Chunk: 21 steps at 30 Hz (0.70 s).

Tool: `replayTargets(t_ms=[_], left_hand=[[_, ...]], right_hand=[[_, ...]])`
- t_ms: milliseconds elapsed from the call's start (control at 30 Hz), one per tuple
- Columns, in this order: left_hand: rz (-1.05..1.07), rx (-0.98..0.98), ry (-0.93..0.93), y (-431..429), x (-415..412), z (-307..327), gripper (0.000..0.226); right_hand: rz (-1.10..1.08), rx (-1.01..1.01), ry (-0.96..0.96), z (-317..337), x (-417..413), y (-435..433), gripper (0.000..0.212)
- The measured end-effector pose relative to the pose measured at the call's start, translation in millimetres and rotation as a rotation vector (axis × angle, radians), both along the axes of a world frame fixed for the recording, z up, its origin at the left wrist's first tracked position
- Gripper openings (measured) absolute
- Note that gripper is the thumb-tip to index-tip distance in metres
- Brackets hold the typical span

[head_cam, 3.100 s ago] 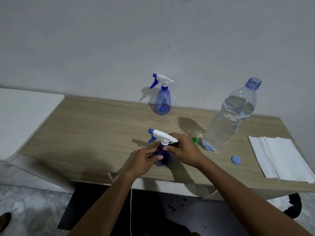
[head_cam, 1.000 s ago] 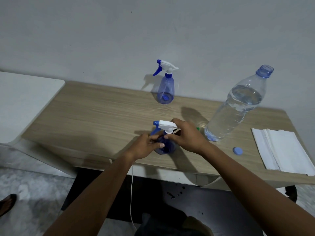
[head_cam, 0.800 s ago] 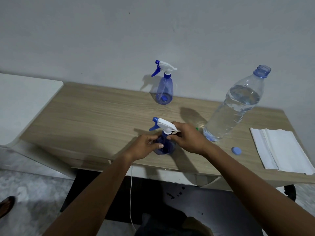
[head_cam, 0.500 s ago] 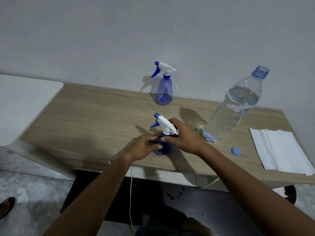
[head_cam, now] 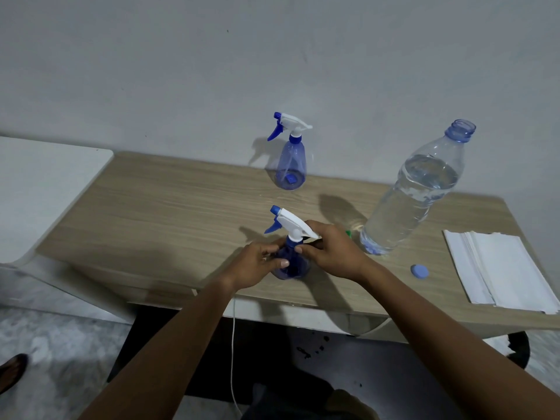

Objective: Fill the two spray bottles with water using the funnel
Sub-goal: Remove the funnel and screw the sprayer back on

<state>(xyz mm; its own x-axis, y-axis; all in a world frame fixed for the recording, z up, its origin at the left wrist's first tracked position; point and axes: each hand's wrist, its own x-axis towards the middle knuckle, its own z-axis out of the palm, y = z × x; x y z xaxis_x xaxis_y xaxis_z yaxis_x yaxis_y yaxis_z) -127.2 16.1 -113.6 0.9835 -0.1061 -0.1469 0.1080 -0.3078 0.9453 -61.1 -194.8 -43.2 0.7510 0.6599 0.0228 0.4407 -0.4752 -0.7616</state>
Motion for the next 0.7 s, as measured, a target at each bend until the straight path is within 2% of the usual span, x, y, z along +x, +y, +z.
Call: replayTargets(t_ms=[167, 300, 500, 700], left_hand=[[-0.004, 0.016, 0.021, 0, 0, 2, 0.051], [-0.004, 0.008, 0.036, 1, 0, 2, 0.048], [0.008, -0.023, 0.040, 0, 0, 0, 0.045], [0.005, -0.018, 0.011, -1, 1, -1, 0.042]], right_hand=[[-0.062, 0.013, -0.028, 4, -3, 6, 0.036], [-0.120, -0.006, -0.031, 7, -4, 12, 0.041], [-0.117, -0.023, -0.058, 4, -2, 10, 0.031], [-0.082, 0.080, 0.103, 1, -2, 4, 0.019]])
